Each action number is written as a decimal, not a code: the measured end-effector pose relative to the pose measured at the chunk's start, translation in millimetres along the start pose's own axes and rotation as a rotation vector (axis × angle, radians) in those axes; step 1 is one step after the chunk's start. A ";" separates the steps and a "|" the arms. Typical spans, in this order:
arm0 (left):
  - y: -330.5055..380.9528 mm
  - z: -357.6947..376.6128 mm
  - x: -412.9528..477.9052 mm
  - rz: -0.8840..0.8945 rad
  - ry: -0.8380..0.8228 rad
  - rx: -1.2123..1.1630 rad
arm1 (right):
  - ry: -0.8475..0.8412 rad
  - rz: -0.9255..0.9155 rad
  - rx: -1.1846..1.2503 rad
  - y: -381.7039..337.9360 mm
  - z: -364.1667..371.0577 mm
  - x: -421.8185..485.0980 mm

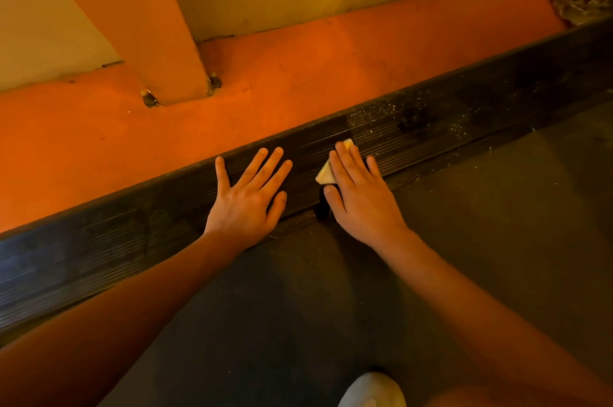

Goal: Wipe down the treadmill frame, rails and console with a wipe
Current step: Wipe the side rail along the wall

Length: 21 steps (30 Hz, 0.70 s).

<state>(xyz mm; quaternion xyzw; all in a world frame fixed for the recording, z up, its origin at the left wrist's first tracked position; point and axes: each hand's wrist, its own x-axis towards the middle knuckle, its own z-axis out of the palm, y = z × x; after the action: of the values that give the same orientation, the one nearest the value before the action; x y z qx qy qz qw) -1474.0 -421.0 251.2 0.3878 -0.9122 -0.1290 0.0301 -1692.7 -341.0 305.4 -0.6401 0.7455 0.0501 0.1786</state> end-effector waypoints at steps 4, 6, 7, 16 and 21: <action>0.9 1.9 -0.5 -0.001 0.019 -0.009 | 0.033 0.012 -0.004 -5.0 -15.2 64.8; 0.6 0.9 0.1 0.000 0.011 -0.009 | 0.027 0.001 0.001 -3.0 -13.8 59.4; 0.8 0.4 0.8 -0.002 0.004 -0.010 | 0.025 -0.006 0.011 -1.6 -11.0 44.1; 1.9 2.5 0.0 0.003 0.030 -0.006 | -0.002 -0.013 -0.034 6.7 -11.2 39.5; 0.4 1.4 0.5 0.019 0.004 -0.017 | 0.001 -0.002 0.026 3.7 -16.6 51.1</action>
<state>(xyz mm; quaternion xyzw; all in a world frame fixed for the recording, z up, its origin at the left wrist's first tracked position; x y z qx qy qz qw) -1474.9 -420.8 249.9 0.3789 -0.9147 -0.1356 0.0366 -1705.7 -393.3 303.4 -0.6385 0.7456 0.0398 0.1864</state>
